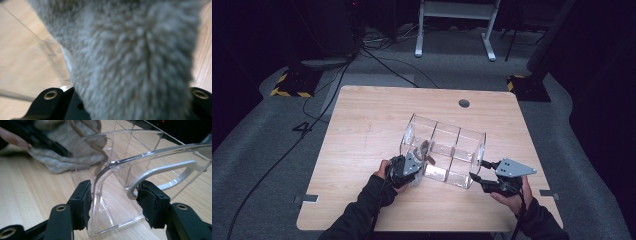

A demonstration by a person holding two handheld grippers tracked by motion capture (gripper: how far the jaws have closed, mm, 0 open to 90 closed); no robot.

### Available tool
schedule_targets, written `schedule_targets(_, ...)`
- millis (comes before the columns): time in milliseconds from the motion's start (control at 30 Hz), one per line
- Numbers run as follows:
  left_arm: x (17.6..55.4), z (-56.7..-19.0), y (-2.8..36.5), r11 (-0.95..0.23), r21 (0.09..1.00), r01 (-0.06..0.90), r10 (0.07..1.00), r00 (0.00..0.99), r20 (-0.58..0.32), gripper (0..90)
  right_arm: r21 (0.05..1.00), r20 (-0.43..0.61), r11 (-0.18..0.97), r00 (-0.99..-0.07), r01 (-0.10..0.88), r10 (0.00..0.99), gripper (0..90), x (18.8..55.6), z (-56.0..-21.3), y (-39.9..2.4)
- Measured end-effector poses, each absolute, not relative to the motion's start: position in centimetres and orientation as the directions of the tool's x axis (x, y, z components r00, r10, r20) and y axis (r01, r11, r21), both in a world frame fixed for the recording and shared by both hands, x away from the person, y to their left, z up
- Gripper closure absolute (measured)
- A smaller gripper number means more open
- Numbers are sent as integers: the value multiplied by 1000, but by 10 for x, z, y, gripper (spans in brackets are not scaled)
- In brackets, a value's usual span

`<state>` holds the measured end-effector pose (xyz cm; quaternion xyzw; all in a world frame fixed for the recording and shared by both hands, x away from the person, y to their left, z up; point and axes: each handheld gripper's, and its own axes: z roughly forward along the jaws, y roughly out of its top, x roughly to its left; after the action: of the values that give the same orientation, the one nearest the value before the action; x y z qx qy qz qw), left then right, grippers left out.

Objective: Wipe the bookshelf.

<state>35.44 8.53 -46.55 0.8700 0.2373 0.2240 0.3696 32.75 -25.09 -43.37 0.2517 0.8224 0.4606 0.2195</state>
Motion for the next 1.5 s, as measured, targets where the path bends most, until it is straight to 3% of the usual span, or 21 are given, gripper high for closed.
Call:
schedule_targets(233,366,-414,87,-492,853,174,615,763,198,772,871,-143,451,-778,195,612,486,328,-431,-249)
schedule_targets(467,379,-390,86,-461,873,158,636,745,200,771,866,-146,458,-774,201,617,505,325,-431,-249)
schedule_targets(733,387,-410,86,-507,840,194,662,712,235,769,866,-137,456,-779,206,612,508,325,-430,-249)
schedule_targets(800,387,-414,90,-483,848,218,667,719,195,769,867,-132,452,-778,209,614,509,325,-430,-249)
schedule_targets(933,375,-421,88,-547,815,193,646,717,264,768,868,-139,455,-783,198,606,509,325,-431,-248)
schedule_targets(1200,360,-455,87,-610,762,217,602,752,268,769,865,-164,469,-781,180,603,515,323,-432,-248)
schedule_targets(1500,359,-482,97,-625,717,309,598,779,186,772,858,-174,483,-788,172,590,524,323,-433,-248)
